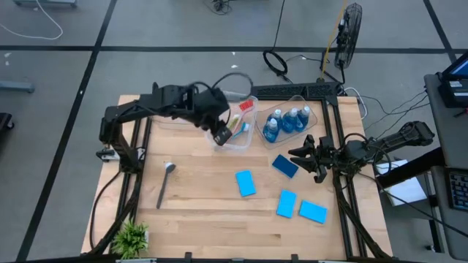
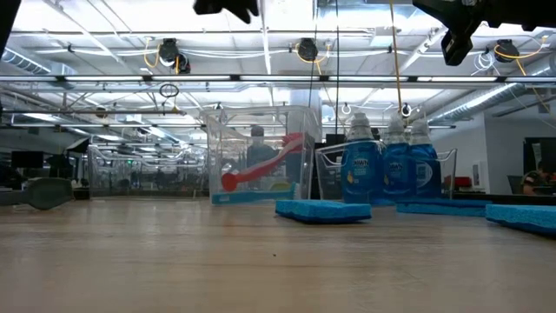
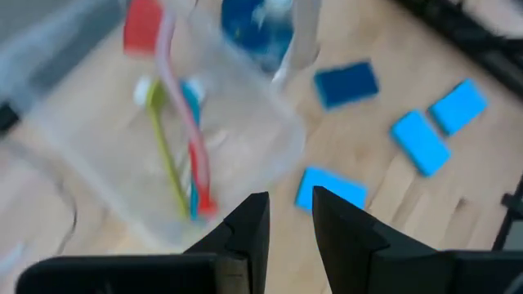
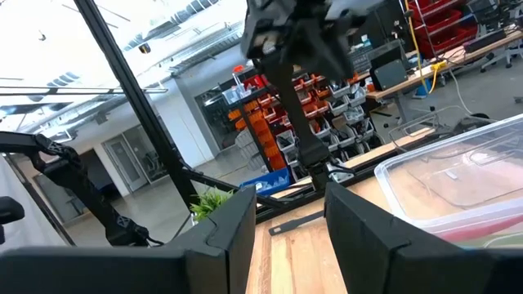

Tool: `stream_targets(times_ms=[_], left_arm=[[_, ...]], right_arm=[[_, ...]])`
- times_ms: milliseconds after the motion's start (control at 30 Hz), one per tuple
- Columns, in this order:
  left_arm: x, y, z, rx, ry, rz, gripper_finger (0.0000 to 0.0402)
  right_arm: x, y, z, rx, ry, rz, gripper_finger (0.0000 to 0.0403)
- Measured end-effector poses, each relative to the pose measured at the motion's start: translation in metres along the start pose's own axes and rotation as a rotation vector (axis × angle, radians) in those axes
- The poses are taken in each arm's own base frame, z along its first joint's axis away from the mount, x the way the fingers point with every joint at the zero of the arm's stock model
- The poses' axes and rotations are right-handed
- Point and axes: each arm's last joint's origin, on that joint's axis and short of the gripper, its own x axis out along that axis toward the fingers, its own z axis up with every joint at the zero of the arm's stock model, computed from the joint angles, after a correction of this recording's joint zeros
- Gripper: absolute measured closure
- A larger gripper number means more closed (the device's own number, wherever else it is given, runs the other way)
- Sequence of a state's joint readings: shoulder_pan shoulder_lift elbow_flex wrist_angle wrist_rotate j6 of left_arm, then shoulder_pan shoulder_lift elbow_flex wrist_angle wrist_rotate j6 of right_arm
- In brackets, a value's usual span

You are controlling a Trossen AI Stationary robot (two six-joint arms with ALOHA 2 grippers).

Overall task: Pick & Place Kitchen Sink Supplies
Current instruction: Put the gray dish brush into the transparent container

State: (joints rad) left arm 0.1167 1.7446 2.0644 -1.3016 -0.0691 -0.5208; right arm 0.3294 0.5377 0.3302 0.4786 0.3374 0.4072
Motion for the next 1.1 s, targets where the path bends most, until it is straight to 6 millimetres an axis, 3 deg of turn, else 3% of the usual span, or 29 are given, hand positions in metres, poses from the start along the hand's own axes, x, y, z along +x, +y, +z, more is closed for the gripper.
stream_targets(times_ms=[333,933,1100], left_arm=[[-0.008,-0.021,-0.044,-0.084,0.165,0.199,0.0304],[-0.024,-0.063,-0.081,-0.156,0.136,0.153,0.0304],[-0.012,-0.070,-0.097,-0.275,0.162,0.207,0.0304]], right_arm=[[0.000,0.000,0.000,-0.001,0.001,-0.001,0.0268],[0.000,-0.001,-0.001,-0.006,0.014,-0.006,0.0268],[0.000,-0.001,-0.001,-0.006,0.014,-0.006,0.0268]])
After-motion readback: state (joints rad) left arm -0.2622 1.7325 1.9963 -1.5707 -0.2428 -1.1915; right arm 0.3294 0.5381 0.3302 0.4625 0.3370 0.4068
